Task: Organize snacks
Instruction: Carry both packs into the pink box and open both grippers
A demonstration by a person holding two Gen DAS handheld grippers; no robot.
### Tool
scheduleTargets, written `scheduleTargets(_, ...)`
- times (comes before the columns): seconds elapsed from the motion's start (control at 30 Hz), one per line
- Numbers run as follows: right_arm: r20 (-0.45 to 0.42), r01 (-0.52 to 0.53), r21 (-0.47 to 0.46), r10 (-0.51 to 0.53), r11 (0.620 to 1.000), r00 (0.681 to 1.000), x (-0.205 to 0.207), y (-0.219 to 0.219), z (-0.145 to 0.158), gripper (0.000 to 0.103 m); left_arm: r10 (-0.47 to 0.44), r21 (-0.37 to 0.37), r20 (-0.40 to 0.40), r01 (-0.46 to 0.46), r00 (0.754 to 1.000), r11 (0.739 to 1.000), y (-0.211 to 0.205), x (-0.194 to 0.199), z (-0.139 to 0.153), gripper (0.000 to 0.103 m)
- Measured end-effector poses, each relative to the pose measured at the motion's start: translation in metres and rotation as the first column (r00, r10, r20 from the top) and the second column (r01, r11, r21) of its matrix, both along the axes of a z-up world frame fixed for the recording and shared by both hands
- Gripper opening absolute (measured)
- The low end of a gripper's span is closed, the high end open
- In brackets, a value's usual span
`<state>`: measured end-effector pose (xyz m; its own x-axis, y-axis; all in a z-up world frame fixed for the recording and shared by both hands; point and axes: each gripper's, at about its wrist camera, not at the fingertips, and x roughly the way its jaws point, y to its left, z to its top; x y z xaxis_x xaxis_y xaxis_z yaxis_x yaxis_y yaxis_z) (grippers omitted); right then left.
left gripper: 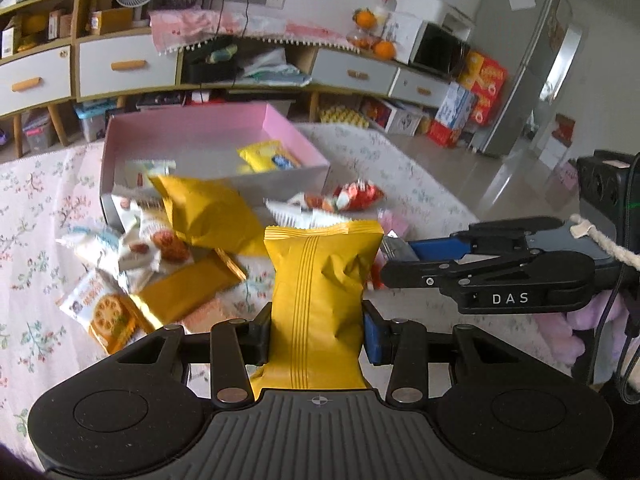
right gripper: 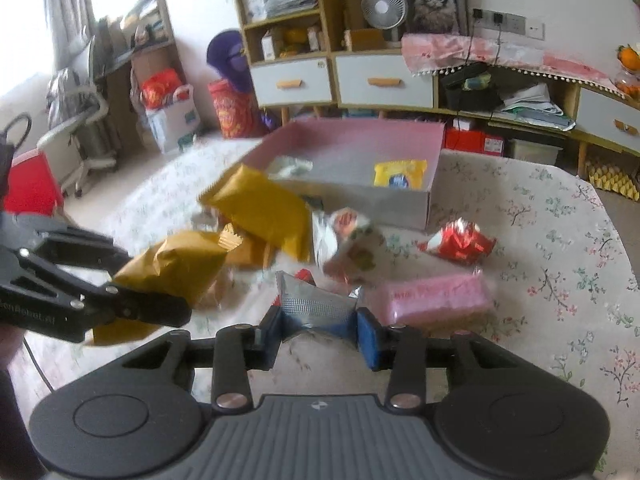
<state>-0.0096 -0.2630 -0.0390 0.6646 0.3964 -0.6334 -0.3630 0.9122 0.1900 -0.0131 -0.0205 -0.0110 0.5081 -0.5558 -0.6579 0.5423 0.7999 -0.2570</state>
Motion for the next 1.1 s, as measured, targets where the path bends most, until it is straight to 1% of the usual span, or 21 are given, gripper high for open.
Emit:
scheduleTargets(0.23,0.022,0.068,0.087,-0.070,0.994,0.997,0.020,-0.006,0.017,0.024,0.067,-0.040,0.031,-0.065,0.997,0.997,0.008,0.021,0.017,0.040)
scheduleTargets(0.33,0.029,0.092,0.130,-0.097,0.987,0.995,0.032,-0.009,0.024,0.024,0.104,-0.067,0.047,-0.101,0.993,0.993,0.012,0.033,0.026,0.040)
scheduleTargets(0.43,0.034,0.120,0.149,-0.126,0.982,0.991,0.045,-0.009,0.028,0.024,0.147,-0.098,0.049,-0.142,0.988,0.985,0.018,0.047,0.031,0.040)
scheduleTargets(0.6,0.013,0.169,0.185,-0.174,0.968,0.985,0.069,-0.007,0.026,0.024,0.227,-0.160,0.043,-0.217,0.973,0.963,0.027,0.067,0.038,0.040)
scheduleTargets(0.7,-0.011,0.198,0.209,-0.200,0.958,0.980,0.083,-0.006,0.025,0.024,0.267,-0.179,0.032,-0.258,0.963,0.949,0.031,0.081,0.041,0.040)
scheduleTargets(0.83,-0.042,0.229,0.239,-0.225,0.944,0.973,0.101,-0.005,0.022,0.025,0.312,-0.172,-0.003,-0.308,0.950,0.936,0.030,0.108,0.044,0.040)
scheduleTargets(0.97,-0.065,0.249,0.261,-0.241,0.933,0.968,0.118,-0.003,0.017,0.025,0.357,-0.153,-0.016,-0.355,0.934,0.922,0.028,0.136,0.043,0.040)
scheduleTargets(1.1,-0.090,0.262,0.269,-0.246,0.927,0.965,0.130,-0.001,0.007,0.025,0.403,-0.216,-0.041,-0.402,0.914,0.890,0.035,0.157,0.037,0.040)
